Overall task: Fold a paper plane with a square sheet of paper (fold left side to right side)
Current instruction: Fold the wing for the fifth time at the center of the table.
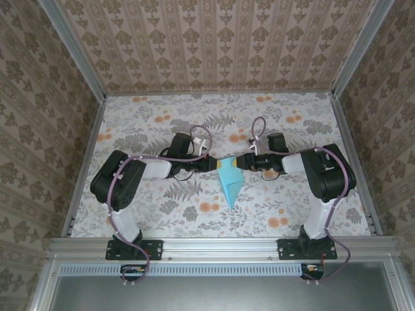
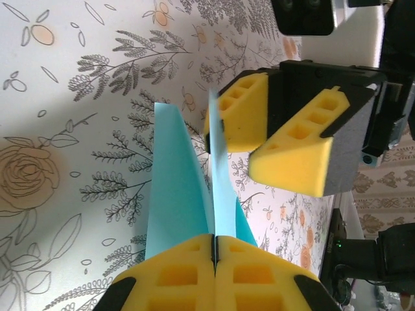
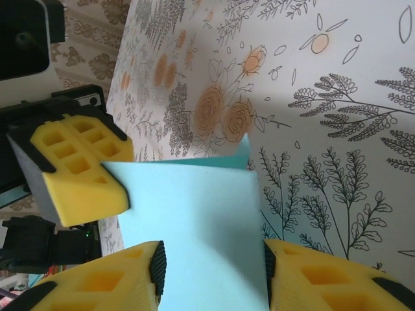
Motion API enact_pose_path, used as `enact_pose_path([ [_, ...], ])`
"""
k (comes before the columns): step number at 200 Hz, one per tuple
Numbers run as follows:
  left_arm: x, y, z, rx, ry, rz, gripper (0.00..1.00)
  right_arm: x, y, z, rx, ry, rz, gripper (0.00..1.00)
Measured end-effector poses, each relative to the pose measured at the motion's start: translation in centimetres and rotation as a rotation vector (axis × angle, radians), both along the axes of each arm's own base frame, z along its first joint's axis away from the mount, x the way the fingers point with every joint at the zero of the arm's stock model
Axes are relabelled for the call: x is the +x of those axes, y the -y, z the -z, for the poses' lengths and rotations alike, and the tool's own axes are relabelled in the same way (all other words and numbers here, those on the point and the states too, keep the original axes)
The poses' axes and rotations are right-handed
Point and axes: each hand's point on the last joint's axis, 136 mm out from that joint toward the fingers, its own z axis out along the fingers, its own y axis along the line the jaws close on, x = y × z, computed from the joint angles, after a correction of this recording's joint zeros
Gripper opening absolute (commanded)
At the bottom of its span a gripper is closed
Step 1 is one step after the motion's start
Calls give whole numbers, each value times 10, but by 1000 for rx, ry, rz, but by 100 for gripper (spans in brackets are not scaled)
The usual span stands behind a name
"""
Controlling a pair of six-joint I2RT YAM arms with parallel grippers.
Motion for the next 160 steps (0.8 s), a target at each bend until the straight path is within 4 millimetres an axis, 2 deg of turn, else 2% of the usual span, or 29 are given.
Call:
enact_pose_path([
  [26, 2, -2, 5, 8, -10, -6, 0, -2, 0, -6, -3, 9, -4, 34],
  [60, 1, -3, 11, 15, -21, -6, 0, -5, 1, -13, -10, 15, -11, 14],
  [71, 1, -3, 12, 16, -22, -6, 8, -6, 1, -14, -13, 18, -14, 6],
  [89, 1, -3, 12, 16, -16, -1, 21, -8, 3, -13, -23, 3, -9, 0],
  [116, 3, -5, 13, 26, -3, -2, 46, -11, 7, -11, -55, -40, 18, 0],
  [139, 4, -13, 11, 69, 11, -23, 54, -14, 11, -9, -94, -80, 56, 0],
  [160, 6, -22, -7, 119, 72, -47, 56, -16, 14, -8, -141, -123, 100, 1],
])
